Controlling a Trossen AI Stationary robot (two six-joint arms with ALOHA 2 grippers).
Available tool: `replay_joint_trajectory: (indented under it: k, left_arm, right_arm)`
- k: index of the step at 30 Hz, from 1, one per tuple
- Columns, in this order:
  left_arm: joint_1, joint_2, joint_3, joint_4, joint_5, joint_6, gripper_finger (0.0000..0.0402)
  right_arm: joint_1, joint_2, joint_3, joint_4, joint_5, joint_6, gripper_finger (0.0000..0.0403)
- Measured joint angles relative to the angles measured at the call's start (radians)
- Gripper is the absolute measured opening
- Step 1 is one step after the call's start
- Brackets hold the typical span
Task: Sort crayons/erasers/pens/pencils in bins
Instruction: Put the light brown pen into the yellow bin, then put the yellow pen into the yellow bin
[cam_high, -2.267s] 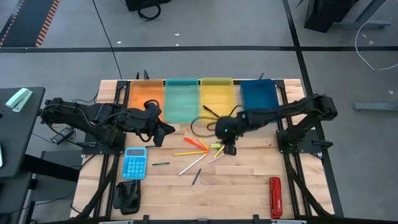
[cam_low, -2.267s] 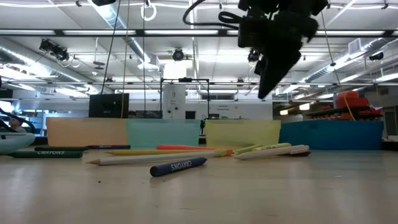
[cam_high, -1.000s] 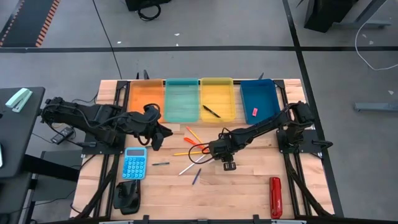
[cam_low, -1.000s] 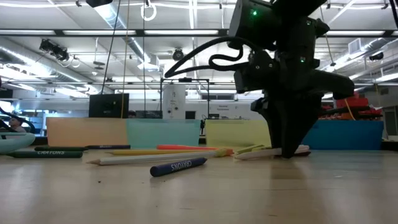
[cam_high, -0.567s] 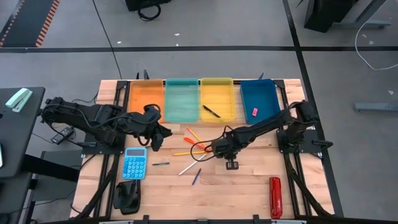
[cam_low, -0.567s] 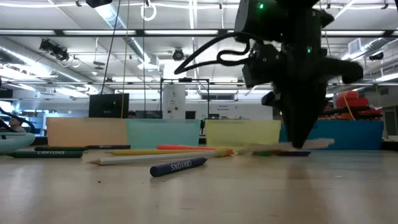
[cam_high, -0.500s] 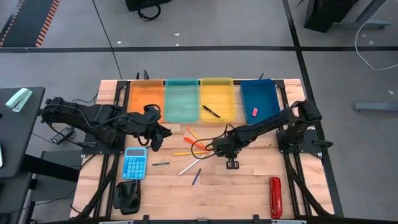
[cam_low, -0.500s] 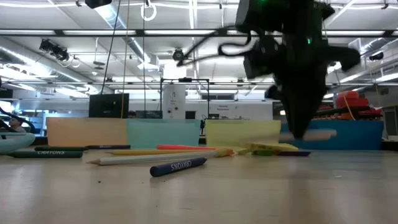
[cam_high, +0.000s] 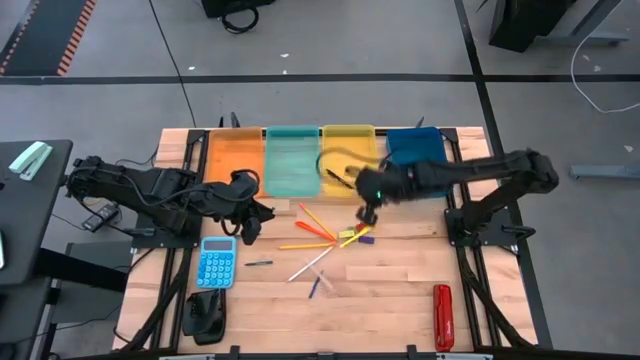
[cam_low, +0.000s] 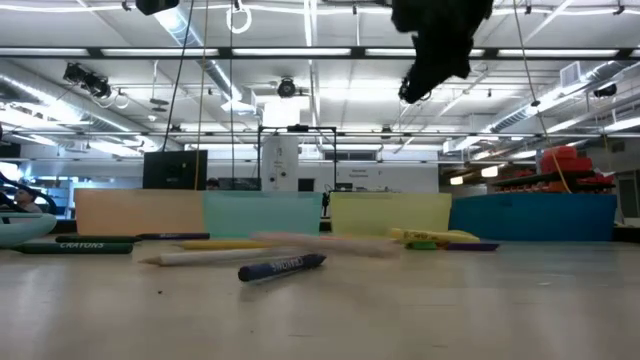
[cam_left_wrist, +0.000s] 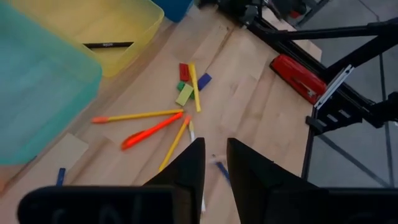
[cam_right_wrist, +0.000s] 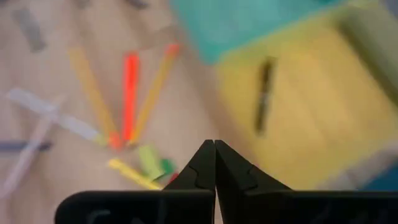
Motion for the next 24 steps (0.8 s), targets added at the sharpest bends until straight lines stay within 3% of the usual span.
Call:
replay_joint_trajectory:
  k: [5, 8, 18, 24]
  left_arm:
    - [0.009, 0.000, 0.000, 0.000, 0.000, 0.013, 0.0080]
    - [0.018, 0.000, 0.000, 0.000, 0.000, 0.014, 0.0077]
    - [0.021, 0.000, 0.000, 0.000, 0.000, 0.006, 0.0078]
    - [0.021, 0.000, 0.000, 0.000, 0.000, -0.015, 0.0078]
  right_arm:
    - [-0.108, 0.004, 0.000, 0.015, -0.188, 0.098, 0.0006]
    - [-0.100, 0.044, 0.000, 0.017, -0.266, 0.027, 0.0016]
    - [0.020, 0.244, 0.000, 0.039, -0.288, -0.442, 0.0130]
    - [0.040, 0.371, 0.000, 0.045, -0.298, -0.544, 0.0140]
